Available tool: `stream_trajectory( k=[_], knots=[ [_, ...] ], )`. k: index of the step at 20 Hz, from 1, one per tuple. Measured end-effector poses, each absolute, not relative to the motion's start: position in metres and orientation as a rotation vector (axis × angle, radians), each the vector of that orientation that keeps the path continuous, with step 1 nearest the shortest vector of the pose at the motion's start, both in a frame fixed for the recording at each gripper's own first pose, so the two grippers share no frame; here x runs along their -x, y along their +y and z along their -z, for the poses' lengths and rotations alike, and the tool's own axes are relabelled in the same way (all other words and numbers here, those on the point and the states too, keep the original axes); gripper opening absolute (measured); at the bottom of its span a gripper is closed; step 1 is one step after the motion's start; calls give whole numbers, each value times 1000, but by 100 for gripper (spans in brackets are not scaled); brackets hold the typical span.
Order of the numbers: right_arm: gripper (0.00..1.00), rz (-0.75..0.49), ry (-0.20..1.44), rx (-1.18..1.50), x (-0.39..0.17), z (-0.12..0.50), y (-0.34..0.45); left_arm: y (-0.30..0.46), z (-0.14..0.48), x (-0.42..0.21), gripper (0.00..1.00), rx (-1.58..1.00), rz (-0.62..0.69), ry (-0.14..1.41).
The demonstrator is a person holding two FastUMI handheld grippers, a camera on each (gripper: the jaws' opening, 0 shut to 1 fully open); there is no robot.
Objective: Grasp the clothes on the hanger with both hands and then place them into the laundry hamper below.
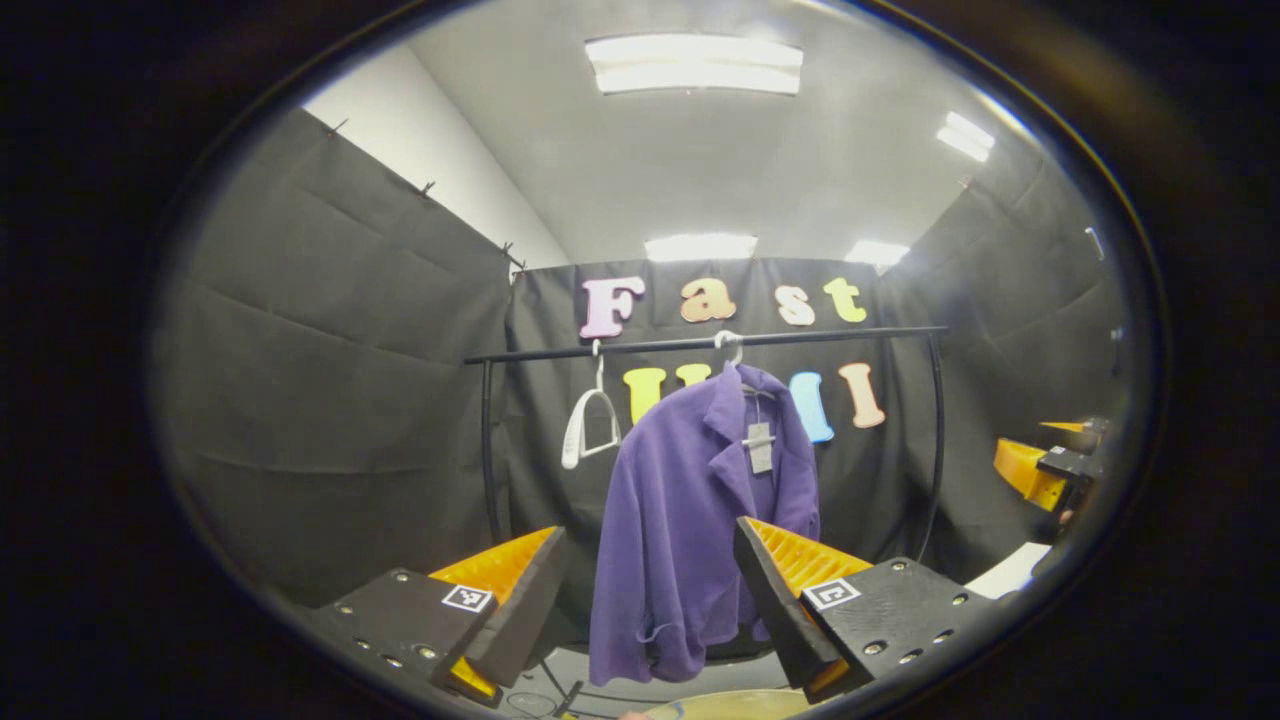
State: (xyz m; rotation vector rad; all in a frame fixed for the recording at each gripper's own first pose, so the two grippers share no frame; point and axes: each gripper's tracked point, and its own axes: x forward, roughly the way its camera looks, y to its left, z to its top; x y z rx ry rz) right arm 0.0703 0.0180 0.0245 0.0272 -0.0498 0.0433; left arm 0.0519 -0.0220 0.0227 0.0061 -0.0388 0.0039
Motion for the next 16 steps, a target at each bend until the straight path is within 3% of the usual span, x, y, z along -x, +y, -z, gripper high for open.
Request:
stream_trajectory(
  k=[9,10,16],
  knots=[
    [95,-113,-70,-46,-127,-35,28,-58,-39,-109,100,34,-12,-53],
    [94,-124,-66,-54,-133,-35,30,-60,-39,-115,95,28,-15,-54],
    [95,-160,-63,-110,-179,-34,37,-80,-38,-150,100,16,-44,-52]
  ],
)
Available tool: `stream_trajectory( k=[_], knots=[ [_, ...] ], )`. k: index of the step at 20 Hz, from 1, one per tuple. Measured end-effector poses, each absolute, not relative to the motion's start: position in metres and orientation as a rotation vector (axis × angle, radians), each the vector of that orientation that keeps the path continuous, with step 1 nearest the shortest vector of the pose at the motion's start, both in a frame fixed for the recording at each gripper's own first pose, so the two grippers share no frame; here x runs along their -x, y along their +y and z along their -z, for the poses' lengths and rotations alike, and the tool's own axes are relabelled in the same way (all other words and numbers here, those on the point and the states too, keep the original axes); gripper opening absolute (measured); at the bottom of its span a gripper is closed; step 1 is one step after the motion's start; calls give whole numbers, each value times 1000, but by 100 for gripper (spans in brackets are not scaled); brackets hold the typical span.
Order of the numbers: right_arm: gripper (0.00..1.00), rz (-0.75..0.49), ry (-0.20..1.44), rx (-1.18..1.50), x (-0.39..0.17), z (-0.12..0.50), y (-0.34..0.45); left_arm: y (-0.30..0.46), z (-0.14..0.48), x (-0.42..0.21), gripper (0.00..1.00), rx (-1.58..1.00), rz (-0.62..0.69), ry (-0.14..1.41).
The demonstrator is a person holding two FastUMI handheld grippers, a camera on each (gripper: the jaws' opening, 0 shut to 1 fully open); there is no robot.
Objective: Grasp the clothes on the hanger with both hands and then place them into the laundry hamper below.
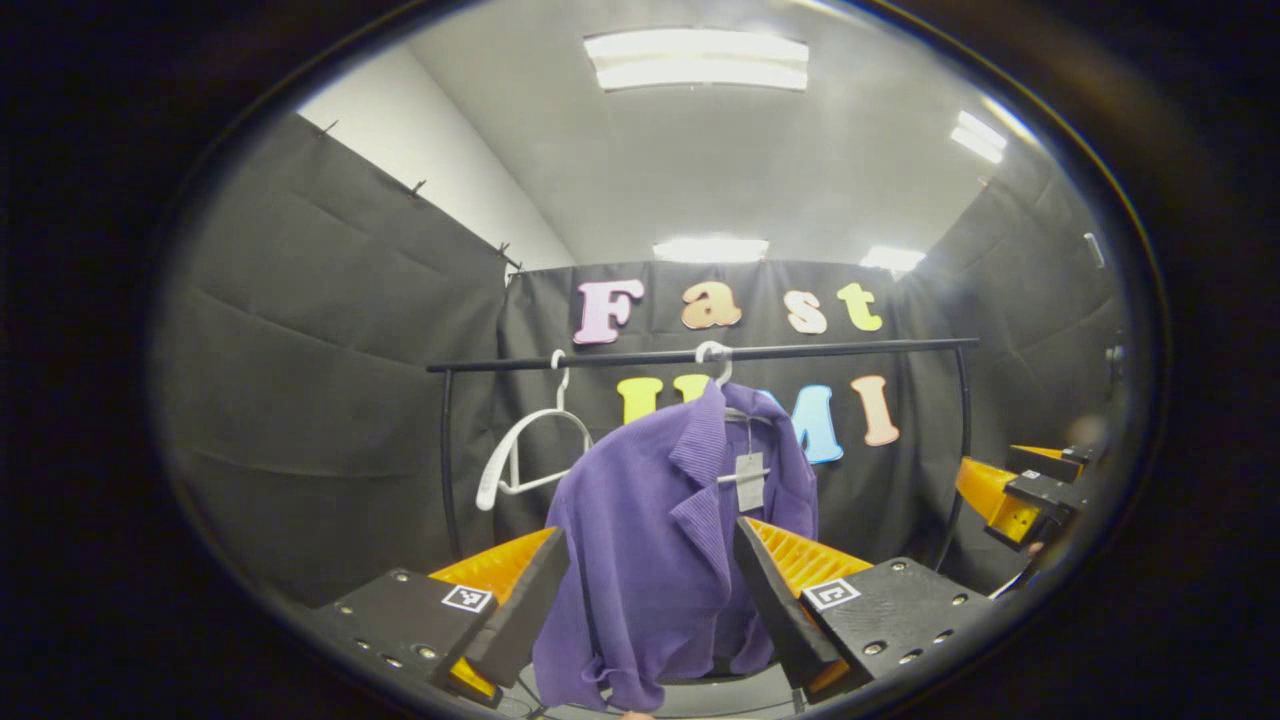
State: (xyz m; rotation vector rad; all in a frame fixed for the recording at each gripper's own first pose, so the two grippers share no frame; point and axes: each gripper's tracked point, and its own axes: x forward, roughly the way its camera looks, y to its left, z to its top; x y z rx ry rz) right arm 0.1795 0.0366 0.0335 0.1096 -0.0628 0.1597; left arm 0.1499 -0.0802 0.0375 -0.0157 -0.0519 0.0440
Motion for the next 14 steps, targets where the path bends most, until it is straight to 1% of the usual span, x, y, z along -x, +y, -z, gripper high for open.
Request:
stream_trajectory(
  k=[4,13,14],
  knots=[
    [94,-197,-69,-108,-210,-32,52,-91,-39,-171,100,20,-71,-63],
    [94,-322,-83,-152,-263,-29,91,-111,-20,-214,100,1,-115,-47],
    [92,-340,-75,-160,-268,-27,96,-111,-19,-218,100,-7,-125,-47]
  ],
)
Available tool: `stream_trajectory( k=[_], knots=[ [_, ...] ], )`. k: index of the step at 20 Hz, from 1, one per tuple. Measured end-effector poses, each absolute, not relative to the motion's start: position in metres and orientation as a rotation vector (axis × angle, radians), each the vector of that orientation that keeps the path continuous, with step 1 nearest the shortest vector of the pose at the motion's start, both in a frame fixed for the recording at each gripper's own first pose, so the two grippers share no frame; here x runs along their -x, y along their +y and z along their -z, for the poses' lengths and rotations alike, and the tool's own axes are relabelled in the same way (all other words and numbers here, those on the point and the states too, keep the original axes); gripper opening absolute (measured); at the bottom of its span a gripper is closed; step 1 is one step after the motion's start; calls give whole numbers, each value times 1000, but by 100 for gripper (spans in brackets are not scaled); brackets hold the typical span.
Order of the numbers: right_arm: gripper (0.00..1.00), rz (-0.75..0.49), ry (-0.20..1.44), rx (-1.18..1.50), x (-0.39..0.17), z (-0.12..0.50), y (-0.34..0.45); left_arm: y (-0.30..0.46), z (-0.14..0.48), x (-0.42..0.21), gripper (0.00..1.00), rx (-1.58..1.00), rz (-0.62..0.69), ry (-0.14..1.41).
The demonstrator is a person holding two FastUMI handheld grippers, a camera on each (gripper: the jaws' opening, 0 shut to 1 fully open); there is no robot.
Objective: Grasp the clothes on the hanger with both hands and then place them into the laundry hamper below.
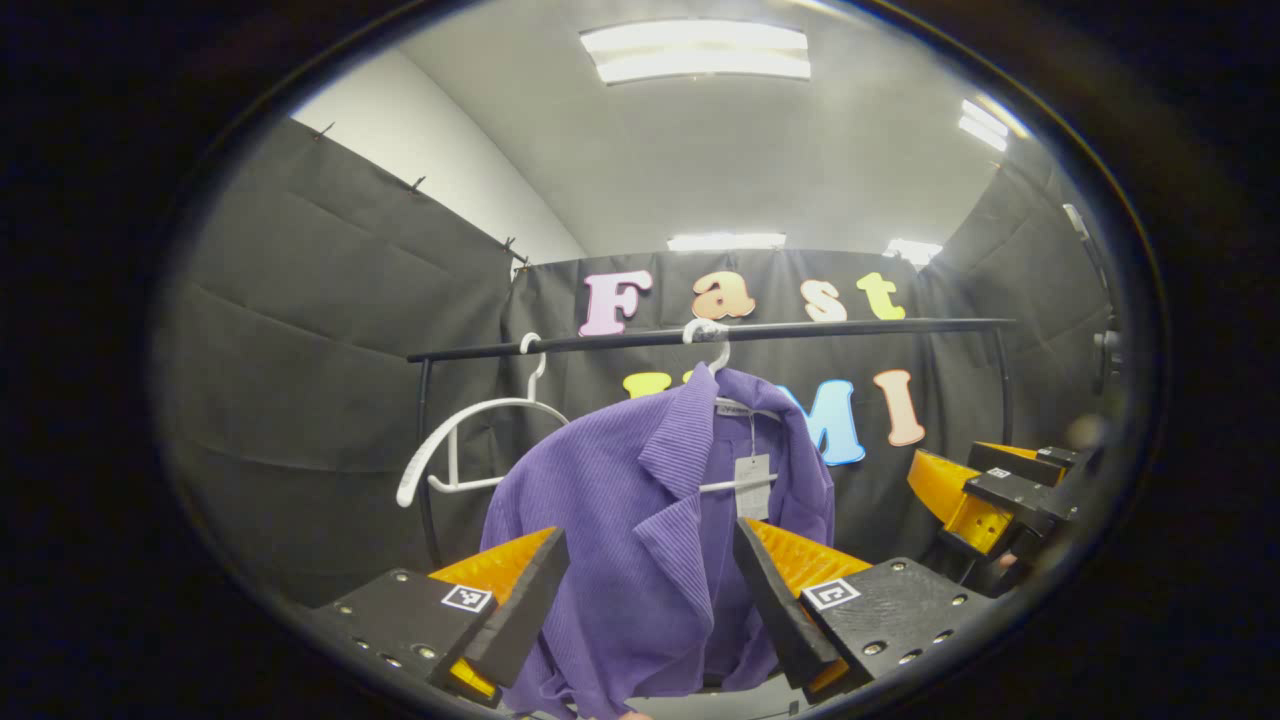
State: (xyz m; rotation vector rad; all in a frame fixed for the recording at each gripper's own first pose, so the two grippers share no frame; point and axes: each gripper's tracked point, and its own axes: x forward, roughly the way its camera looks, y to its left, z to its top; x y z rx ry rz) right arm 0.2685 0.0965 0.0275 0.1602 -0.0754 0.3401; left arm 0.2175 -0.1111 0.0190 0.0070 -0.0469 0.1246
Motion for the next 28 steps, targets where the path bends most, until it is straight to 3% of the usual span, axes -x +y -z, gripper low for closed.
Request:
stream_trajectory(
  k=[3,4,9,11,15,16,24,27,28],
  knots=[
    [94,-390,-56,-182,-286,-21,112,-113,-14,-233,100,-18,-150,-48],
    [94,-402,-55,-186,-291,-18,117,-115,-13,-237,95,-18,-158,-47],
    [94,-464,-38,-181,-316,-5,140,-114,7,-258,100,-16,-195,-18],
    [94,-474,-36,-175,-327,0,146,-114,15,-264,96,1,-202,-9],
    [94,-500,-4,-183,-347,17,165,-108,26,-277,100,12,-226,-4],
    [94,-509,11,-179,-352,23,170,-103,31,-282,96,5,-237,3],
    [94,-525,141,-187,-388,72,197,-92,61,-314,96,9,-314,41],
    [84,-521,186,-200,-393,87,201,-87,64,-314,100,-4,-342,43],
    [82,-517,188,-201,-394,88,201,-81,65,-315,93,-5,-357,45]
  ],
)
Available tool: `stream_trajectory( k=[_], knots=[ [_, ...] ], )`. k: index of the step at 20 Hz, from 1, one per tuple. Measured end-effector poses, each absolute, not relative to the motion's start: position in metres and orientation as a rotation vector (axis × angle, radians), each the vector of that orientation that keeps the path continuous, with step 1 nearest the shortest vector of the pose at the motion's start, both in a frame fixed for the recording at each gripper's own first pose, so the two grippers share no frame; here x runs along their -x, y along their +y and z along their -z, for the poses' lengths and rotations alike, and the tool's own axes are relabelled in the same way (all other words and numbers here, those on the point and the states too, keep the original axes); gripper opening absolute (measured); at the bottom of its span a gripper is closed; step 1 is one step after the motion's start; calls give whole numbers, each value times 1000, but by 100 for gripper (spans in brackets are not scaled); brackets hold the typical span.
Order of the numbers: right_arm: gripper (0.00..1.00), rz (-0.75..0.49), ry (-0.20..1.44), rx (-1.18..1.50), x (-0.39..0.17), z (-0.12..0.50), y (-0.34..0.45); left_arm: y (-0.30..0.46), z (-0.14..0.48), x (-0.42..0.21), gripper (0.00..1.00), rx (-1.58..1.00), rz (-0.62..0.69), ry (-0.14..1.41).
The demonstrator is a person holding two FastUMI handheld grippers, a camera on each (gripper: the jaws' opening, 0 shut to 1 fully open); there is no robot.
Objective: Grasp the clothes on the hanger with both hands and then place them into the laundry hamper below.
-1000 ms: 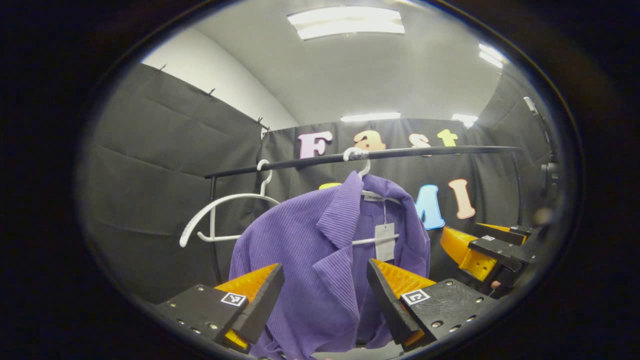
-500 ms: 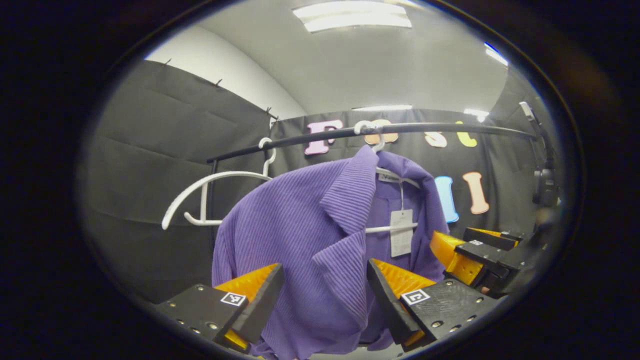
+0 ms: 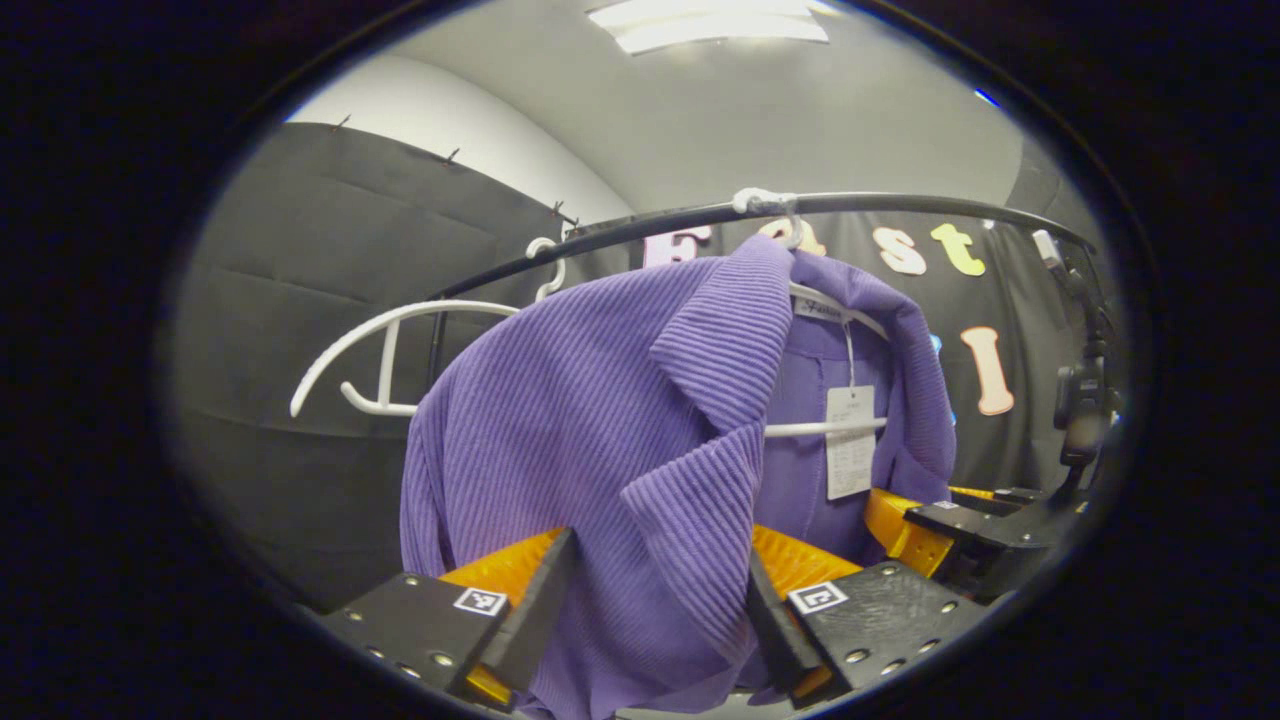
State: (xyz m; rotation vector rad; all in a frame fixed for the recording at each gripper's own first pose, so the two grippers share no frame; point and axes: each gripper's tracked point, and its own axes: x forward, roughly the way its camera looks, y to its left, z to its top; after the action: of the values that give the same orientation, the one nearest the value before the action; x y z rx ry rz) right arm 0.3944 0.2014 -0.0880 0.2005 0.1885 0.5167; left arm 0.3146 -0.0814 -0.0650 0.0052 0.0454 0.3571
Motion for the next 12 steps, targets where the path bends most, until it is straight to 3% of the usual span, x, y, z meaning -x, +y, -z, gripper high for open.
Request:
stream_trajectory(
  k=[2,4,5,7,9,10,11,12],
  knots=[
    [71,-533,189,-211,-392,86,206,-81,69,-314,78,9,-360,51],
    [50,-543,170,-219,-389,81,205,-76,75,-316,84,11,-368,49],
    [29,-519,144,-211,-391,76,197,-73,73,-314,66,12,-366,53],
    [7,-524,108,-202,-390,69,194,-77,72,-316,30,22,-331,51],
    [5,-517,75,-189,-390,59,187,-70,68,-315,22,-10,-359,44],
    [5,-504,50,-182,-392,51,182,-73,68,-318,10,-7,-333,47],
    [5,-489,20,-177,-395,43,176,-71,64,-313,10,-13,-347,44],
    [5,-480,-3,-174,-395,35,172,-70,61,-313,1,-16,-341,38]
  ],
)
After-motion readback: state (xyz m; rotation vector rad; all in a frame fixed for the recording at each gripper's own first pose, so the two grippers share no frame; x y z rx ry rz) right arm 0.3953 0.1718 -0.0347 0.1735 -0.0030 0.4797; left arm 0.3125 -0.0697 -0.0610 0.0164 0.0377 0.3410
